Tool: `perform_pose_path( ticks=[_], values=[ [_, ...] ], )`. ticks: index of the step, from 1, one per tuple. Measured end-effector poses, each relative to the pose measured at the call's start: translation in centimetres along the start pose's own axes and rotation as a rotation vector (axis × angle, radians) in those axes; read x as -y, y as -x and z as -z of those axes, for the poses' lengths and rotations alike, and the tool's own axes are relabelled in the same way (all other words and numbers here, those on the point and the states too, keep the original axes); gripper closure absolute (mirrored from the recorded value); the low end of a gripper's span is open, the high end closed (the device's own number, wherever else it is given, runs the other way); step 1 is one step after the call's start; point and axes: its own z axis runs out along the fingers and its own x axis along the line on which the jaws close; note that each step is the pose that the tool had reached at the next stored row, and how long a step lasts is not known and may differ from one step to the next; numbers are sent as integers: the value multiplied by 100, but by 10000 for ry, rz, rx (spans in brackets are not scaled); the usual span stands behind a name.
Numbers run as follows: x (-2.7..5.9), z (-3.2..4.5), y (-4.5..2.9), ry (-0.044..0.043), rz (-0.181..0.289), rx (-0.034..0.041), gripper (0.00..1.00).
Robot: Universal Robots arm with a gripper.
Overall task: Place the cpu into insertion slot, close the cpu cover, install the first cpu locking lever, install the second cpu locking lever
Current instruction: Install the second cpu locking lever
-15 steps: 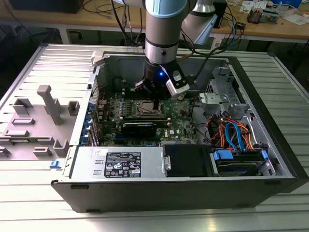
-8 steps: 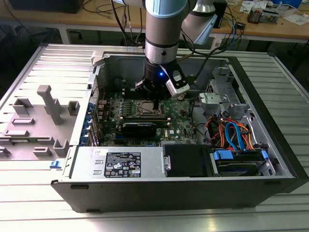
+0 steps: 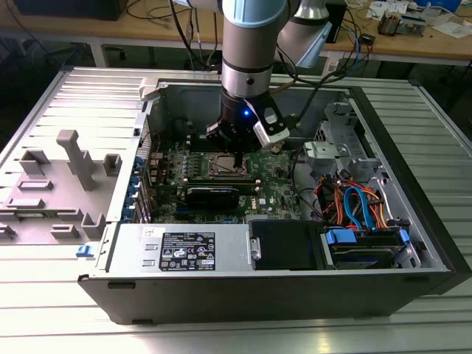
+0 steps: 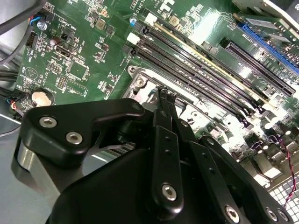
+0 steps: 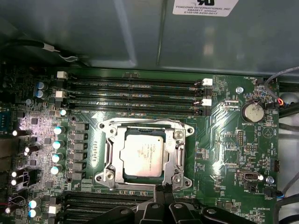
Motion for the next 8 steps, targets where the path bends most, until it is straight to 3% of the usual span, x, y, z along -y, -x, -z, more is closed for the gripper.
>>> perform_pose_path(
  ticks=[1, 3, 5, 8],
  values=[
    [0, 0, 6, 3, -2, -46, 89],
    [1, 0, 20, 15, -6, -271, 89],
    [13, -1, 19, 33, -10, -439, 89],
    [67, 0, 17, 54, -10, -527, 89]
  ],
)
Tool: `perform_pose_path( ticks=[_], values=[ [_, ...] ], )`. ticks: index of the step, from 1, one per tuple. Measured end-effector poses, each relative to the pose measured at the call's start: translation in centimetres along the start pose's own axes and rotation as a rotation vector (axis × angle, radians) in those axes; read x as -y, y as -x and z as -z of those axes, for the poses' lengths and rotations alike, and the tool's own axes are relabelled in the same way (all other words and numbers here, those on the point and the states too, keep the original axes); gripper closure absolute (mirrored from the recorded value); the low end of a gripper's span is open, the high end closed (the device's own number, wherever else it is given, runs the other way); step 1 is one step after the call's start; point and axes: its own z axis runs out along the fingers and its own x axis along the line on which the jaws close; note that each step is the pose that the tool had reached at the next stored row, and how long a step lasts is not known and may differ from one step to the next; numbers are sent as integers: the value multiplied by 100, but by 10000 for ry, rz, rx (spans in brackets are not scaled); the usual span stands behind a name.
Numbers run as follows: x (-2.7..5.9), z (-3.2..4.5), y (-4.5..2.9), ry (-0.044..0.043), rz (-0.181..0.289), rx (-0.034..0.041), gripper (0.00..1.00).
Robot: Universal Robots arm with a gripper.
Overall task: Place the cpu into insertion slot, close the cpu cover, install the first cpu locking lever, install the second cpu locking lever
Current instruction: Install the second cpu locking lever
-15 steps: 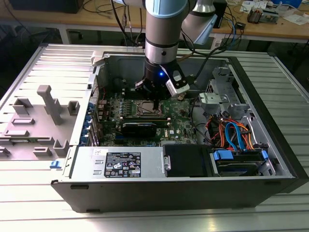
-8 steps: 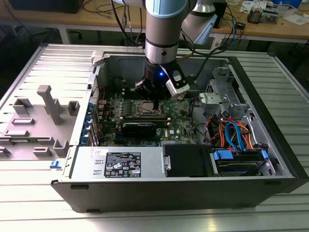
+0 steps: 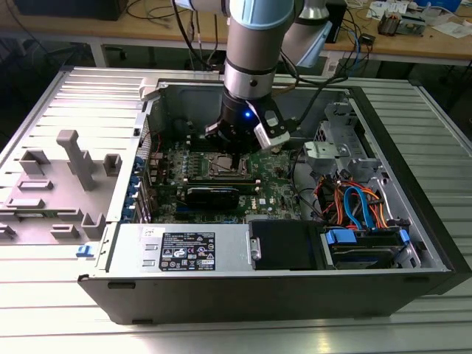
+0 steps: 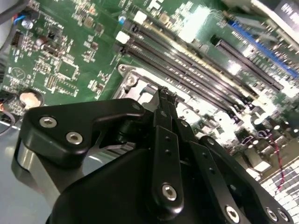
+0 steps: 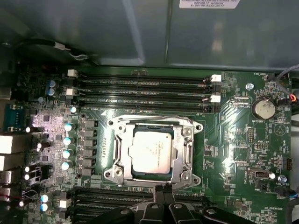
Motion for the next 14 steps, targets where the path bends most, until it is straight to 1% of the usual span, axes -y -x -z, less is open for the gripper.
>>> perform_pose_path(
  ticks=[2, 3, 4, 5, 6, 7, 9, 10, 11, 12, 14],
  values=[
    [56, 1, -3, 22, 0, -35, 89],
    [71, 2, -4, 33, 0, -87, 89],
    [79, 1, -4, 62, -2, -248, 89],
    [82, 1, -4, 95, -5, -461, 89],
    [85, -1, -5, 124, -6, -607, 89],
    [86, -1, -5, 143, -5, -773, 89],
    [86, -4, -6, 170, -1, -1023, 89],
    [89, -11, -10, 190, 8, -1131, 89],
    [96, -23, -14, 222, 19, -1203, 89],
    [102, -31, -16, 245, 25, -1245, 89],
    [107, -47, -29, 274, 30, -1275, 89]
  ],
)
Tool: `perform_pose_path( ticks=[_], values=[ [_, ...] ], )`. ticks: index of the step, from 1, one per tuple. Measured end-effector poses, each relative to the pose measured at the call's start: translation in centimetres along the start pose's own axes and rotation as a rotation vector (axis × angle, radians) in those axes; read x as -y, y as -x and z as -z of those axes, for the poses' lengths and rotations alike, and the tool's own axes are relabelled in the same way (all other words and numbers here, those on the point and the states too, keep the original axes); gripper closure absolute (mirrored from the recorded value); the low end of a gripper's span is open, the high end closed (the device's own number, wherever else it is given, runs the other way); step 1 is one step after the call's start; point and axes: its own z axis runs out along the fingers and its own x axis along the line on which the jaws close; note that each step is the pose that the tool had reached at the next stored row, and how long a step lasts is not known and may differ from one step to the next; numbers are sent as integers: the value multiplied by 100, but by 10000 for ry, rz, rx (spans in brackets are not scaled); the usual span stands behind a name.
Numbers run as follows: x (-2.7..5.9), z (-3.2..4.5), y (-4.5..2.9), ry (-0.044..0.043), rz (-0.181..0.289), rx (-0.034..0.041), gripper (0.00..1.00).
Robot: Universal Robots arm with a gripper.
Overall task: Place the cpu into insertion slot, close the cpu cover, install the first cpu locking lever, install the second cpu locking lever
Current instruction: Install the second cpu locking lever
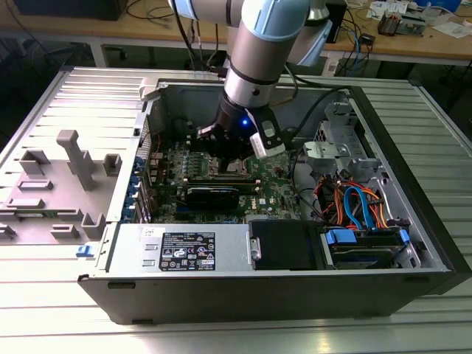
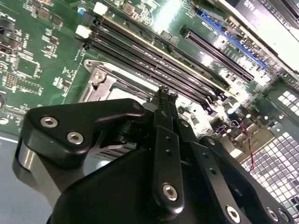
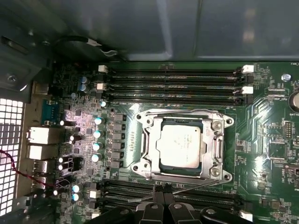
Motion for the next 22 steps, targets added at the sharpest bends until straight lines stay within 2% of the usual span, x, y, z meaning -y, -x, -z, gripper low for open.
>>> perform_pose_path(
  ticks=[7, 10, 15, 17, 20, 22],
  values=[
    [14, -60, -62, 155, 39, -35, 89],
    [22, -120, -103, 255, 66, -40, 89],
    [72, -146, -109, 297, 96, -45, 89],
    [78, -147, -116, 378, 123, -41, 89],
    [83, -148, -126, 596, 195, -31, 89],
    [93, -150, -133, 675, 233, -28, 89]
  ],
)
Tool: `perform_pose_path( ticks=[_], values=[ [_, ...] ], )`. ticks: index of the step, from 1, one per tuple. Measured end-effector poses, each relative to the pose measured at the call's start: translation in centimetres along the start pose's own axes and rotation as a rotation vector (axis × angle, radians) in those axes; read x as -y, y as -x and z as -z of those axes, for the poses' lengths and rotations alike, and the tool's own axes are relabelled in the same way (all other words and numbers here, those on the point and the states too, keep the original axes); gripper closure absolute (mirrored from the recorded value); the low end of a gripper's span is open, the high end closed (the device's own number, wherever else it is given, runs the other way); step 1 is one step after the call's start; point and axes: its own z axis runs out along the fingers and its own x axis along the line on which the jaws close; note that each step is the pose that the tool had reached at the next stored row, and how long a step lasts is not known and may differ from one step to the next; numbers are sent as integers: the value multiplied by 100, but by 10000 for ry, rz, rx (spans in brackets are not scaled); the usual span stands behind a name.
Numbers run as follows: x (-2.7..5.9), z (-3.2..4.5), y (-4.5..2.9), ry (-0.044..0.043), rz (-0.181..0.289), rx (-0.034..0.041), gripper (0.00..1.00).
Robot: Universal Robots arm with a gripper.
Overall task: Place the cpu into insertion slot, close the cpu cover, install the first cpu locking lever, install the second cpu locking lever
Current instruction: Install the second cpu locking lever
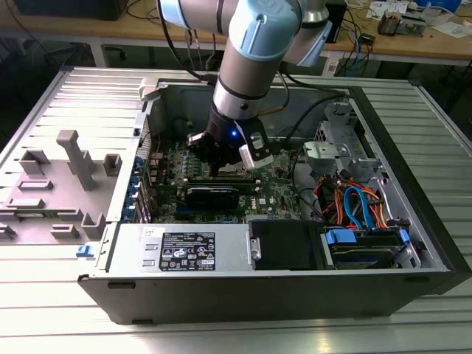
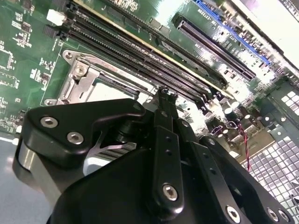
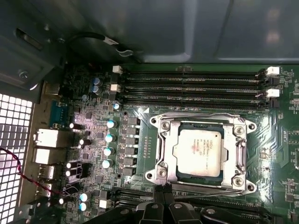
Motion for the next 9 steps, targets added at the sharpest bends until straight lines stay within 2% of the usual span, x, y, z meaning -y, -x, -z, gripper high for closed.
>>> perform_pose_path(
  ticks=[2, 7, 9],
  values=[
    [15, -2, -10, 47, 32, 1, 89],
    [38, -7, -32, 92, 62, 0, 89],
    [39, -9, -35, 223, 96, 8, 89]
  ],
)
